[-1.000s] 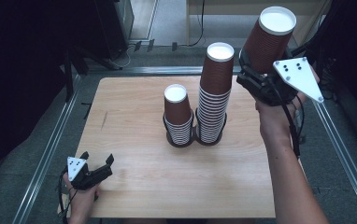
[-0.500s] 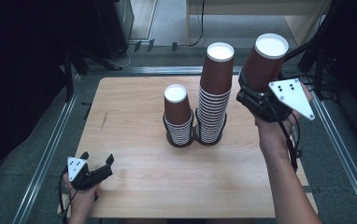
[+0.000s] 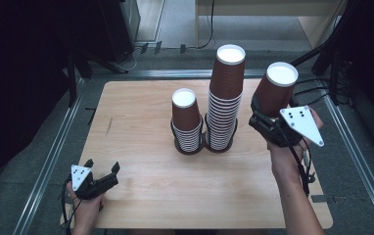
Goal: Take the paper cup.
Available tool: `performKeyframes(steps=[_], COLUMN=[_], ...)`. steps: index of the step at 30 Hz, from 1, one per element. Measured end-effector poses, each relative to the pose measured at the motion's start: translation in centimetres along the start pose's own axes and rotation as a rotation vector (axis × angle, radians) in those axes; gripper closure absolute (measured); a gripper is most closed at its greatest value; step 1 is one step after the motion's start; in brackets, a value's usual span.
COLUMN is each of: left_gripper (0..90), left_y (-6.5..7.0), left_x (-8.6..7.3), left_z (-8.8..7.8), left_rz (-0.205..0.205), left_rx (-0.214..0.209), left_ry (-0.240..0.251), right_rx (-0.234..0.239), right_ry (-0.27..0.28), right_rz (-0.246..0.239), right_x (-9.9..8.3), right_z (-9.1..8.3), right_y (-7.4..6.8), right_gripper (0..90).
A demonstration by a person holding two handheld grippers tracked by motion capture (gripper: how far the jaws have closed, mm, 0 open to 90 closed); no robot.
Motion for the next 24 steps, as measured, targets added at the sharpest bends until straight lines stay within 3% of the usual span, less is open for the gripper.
performKeyframes(steps=[14,20,24], left_gripper=[2.4,2.4,2.4], left_y=[0.7,1.8,2.6], left_x=[0.0,0.2,0.8], left_z=[-0.3,-0.1,-0.2], left_rz=[0.047,0.111,0.092], left_rx=[-0.009,-0.01,-0.037], left_ry=[0.01,-0.001,0.013], right_rx=[0.022,0.04,0.035], right_ry=[-0.054,-0.083,-0.095], right_rz=[-0.004,-0.011,0.004], right_x=[-5.0,-7.0,-7.7], right_z=[-1.4,-1.8,-1.9], right_y=[-1.1,-1.5,-1.4], right_gripper=[11.7,11.6,11.6])
Point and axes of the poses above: each handheld gripper's, and its own axes: z roughly forward along the jaws, x roughly out of its top, y roughly to its right, the point moved 3 cm from there along z, roughly forward along the jaws, and after that the axes turned 1 degree about -z, right-handed, at the moved point
